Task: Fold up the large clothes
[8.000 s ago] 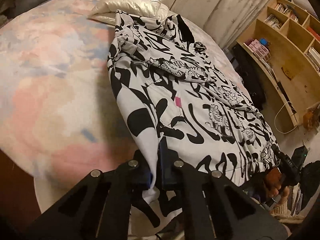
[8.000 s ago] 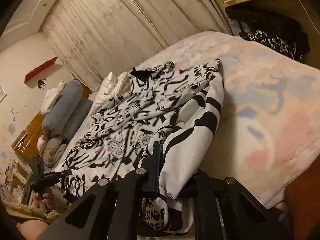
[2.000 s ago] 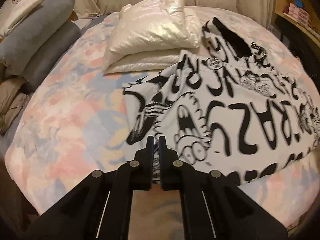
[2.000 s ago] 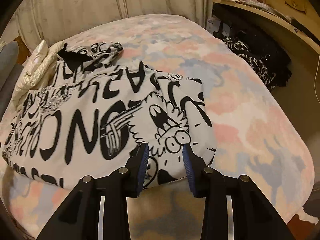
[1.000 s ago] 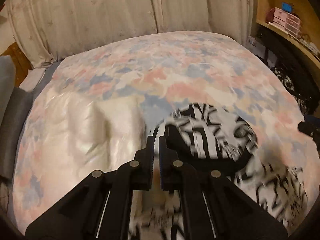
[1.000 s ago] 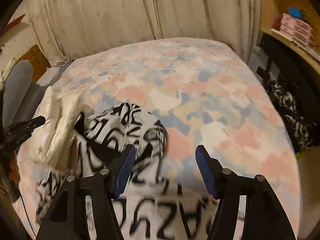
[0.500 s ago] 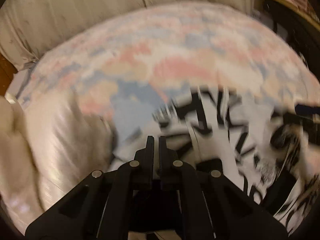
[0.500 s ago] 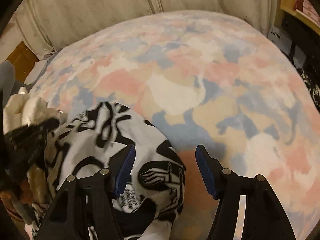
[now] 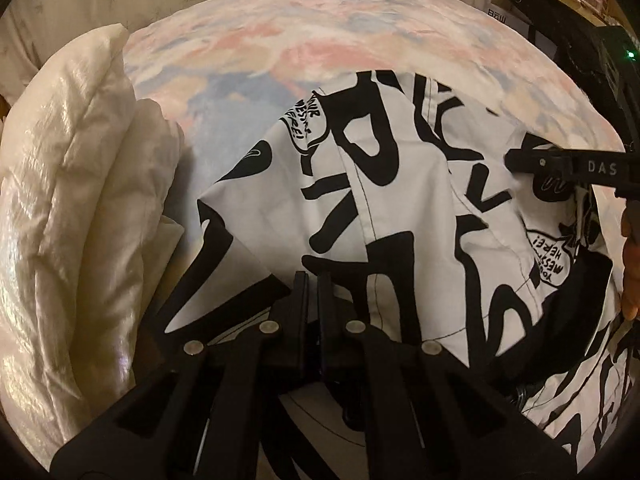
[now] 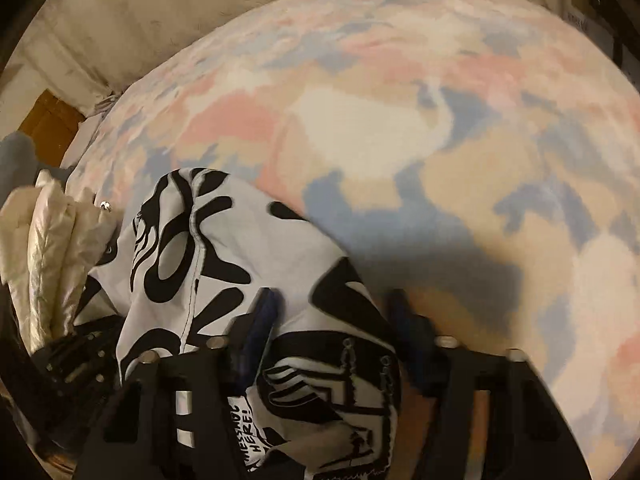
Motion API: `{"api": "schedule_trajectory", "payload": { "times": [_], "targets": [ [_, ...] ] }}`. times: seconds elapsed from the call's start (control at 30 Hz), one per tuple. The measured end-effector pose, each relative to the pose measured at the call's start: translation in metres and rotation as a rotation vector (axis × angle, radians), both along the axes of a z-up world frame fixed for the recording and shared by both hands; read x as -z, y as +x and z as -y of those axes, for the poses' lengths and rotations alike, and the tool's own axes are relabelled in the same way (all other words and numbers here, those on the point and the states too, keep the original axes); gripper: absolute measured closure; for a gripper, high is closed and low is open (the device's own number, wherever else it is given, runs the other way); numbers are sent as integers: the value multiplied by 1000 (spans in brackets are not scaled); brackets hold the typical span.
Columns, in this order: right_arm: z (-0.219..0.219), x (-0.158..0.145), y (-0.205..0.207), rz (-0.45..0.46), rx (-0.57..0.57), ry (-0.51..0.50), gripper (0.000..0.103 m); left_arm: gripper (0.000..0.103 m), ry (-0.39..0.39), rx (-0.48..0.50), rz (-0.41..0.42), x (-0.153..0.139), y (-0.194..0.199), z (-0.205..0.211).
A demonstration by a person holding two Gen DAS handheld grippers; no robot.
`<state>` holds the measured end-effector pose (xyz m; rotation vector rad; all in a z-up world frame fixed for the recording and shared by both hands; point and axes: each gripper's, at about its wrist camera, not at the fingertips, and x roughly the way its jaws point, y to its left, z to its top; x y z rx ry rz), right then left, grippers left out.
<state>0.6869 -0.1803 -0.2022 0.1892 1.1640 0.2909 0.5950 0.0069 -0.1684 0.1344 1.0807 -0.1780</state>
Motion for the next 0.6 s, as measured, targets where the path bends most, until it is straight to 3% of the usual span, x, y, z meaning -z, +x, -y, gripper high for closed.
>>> {"api": "schedule_trajectory", "payload": {
  "times": [0.07,0.27,0.43,0.6],
  "targets": [
    [-3,-8,-8,40,-19,28,95,101,-1,-1,5,-2,-3,0],
    [-13,-68,-71,331,-144,52,97,101,-79,-29,-5,-11,-29,-8],
    [-28,-111,-160,580,-341,30,98,101,-146,-29,-9,-22,-68,-19],
    [-46,-129,-256,717,-529,-22,98,101,-240,-71,-6,-32,-121,-45]
  ]
}}
